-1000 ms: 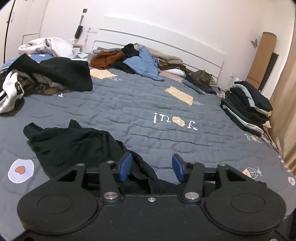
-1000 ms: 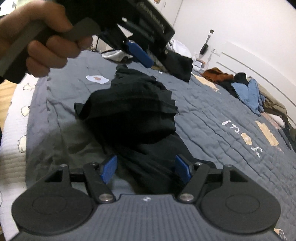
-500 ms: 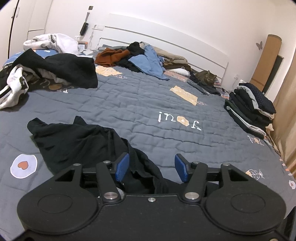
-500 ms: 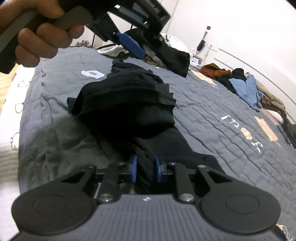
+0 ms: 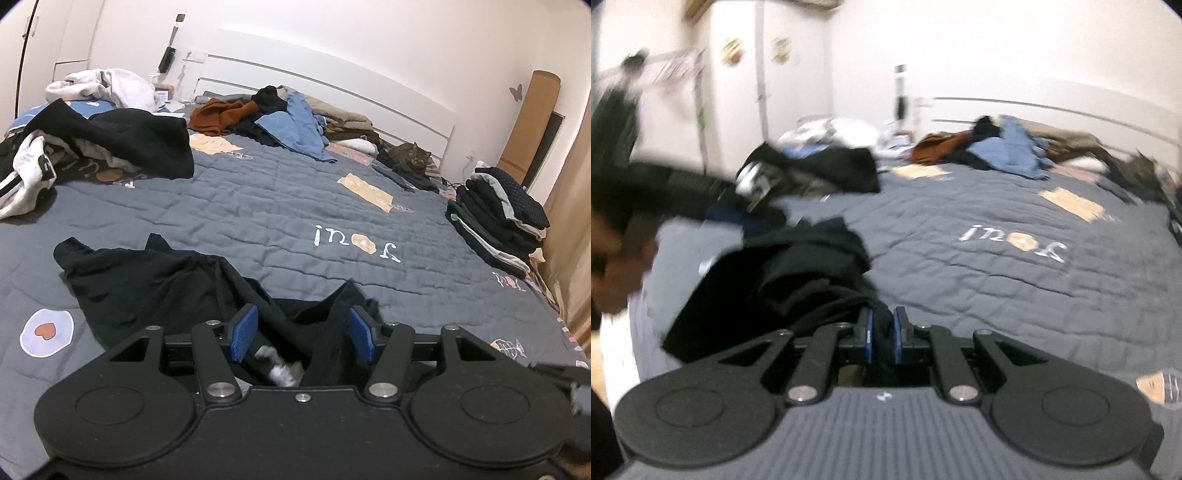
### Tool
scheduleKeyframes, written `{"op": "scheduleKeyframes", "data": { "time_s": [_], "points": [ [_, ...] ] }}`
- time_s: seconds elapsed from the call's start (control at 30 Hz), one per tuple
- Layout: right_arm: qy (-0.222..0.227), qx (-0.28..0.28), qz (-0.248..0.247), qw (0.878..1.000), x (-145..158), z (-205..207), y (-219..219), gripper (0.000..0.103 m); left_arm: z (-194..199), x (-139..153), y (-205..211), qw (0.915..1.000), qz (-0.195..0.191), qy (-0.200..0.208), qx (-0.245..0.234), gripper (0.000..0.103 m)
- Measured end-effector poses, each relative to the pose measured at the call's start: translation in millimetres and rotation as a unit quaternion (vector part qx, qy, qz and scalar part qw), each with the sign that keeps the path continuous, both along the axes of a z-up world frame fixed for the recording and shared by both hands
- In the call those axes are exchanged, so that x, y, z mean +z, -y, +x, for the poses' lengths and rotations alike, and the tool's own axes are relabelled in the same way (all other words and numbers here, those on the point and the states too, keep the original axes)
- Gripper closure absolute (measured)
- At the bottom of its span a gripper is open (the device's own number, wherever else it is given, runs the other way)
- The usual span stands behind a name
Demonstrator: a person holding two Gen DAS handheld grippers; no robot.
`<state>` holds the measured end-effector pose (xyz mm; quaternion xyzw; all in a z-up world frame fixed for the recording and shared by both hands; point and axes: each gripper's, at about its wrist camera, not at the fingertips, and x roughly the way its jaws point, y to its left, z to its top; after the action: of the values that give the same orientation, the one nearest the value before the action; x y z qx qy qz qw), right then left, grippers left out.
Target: Fold clothes
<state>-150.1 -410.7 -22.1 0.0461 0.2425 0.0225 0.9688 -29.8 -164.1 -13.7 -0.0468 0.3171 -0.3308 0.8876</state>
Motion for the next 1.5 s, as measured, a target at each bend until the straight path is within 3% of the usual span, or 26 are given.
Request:
{"op": "scheduleKeyframes", "data": {
  "time_s": [0.17,0.33,0.47,0.6,0.8,0.93,1.17,1.33,1.5],
  "points": [
    [0.015,-0.06,0.08,0.995,12.3,-12.6,43.6,0.094,-0.2,-0.2,0.7,1.0,-0.001,-0.002,-0.003,0.049],
    [0.031,-0.119,0.11,0.986,18.9,-28.6,78.8,0.097,-3.3,-1.8,7.4,0.9997,0.005,-0.002,-0.024,0.047],
    [0.005,-0.137,0.106,0.985,7.6,-30.3,91.4,0.097,-9.1,-4.9,17.2,0.9987,0.015,-0.001,-0.049,0.04],
    [-0.041,-0.114,0.101,0.987,-7.5,-25.7,88.8,0.096,-14.9,-10.2,28.5,0.997,0.027,-0.002,-0.073,0.036],
    [-0.047,-0.115,0.09,0.988,-2.9,-36.1,91.0,0.089,-22.2,-17.0,43.6,0.9945,0.042,-0.001,-0.095,0.035],
    [-0.012,-0.124,0.096,0.987,12.7,-51.4,96.1,0.07,-20.2,-15.6,40.9,0.9966,0.035,0.002,-0.075,0.035],
    [0.0,-0.007,0.046,0.999,20.7,-46.0,55.1,0.045,-6.6,-11.7,27.3,0.9996,0.01,-0.014,-0.021,0.035],
    [-0.02,0.071,-0.017,0.997,6.5,-34.4,8.0,0.042,-5.3,-10.0,26.3,0.9996,0.008,-0.018,-0.02,0.035],
    [-0.06,0.099,-0.017,0.993,-16.8,-20.1,-19.9,0.041,-4.7,-10.6,25.0,0.9995,0.007,-0.021,-0.021,0.035]
  ]
}}
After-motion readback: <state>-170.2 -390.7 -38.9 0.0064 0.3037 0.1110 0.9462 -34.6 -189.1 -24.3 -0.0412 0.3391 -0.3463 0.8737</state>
